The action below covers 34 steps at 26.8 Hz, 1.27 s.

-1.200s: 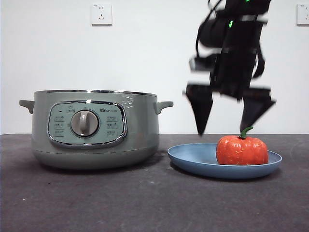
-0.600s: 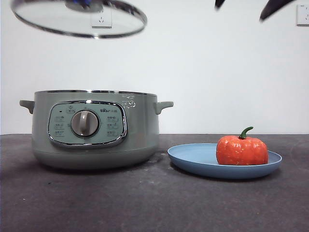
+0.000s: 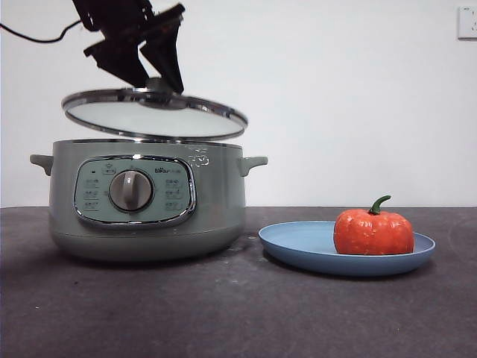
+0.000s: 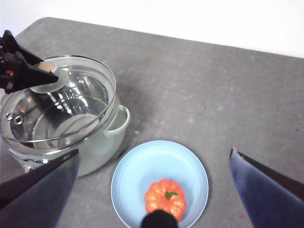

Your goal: Take the pumpkin out from the steamer,put the pumpkin in the blue plate,close the lid

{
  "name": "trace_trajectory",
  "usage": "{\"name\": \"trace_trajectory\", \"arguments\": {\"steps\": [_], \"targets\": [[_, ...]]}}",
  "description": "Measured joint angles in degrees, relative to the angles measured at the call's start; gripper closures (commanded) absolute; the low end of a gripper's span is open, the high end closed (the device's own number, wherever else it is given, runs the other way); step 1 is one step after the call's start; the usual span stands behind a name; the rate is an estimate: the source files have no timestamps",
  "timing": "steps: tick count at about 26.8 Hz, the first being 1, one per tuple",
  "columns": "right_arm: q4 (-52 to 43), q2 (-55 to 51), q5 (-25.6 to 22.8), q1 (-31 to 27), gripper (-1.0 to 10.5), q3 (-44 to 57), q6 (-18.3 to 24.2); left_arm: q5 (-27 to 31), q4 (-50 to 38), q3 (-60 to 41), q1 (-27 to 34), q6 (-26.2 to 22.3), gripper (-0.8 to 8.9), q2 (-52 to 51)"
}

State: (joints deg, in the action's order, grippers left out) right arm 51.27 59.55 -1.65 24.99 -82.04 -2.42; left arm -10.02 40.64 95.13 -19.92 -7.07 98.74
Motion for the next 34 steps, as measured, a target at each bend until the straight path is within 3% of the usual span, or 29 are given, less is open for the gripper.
{"name": "trace_trajectory", "arguments": {"steps": [25,27,30,34], "targets": [[1.66,0.04,-0.02,0.0,4.1,0.0,-1.05,1.25,4.55,0.17,0.15,-0.26,8.1,2.34],[1.66,0.04,0.0,0.0,4.1,0.0,-1.09,1.27,4.85,0.26,0.15,-0.26,7.31,2.34],[1.66,0.04,0.0,0.0,4.1,0.0,-1.25,1.53,5.64,0.5,0.15,-0.31,5.13,2.34],[1.66,0.04,-0.02,0.0,4.1,0.0,-1.29,3.13,6.23,0.72,0.13,-0.22,4.85,2.34]]}}
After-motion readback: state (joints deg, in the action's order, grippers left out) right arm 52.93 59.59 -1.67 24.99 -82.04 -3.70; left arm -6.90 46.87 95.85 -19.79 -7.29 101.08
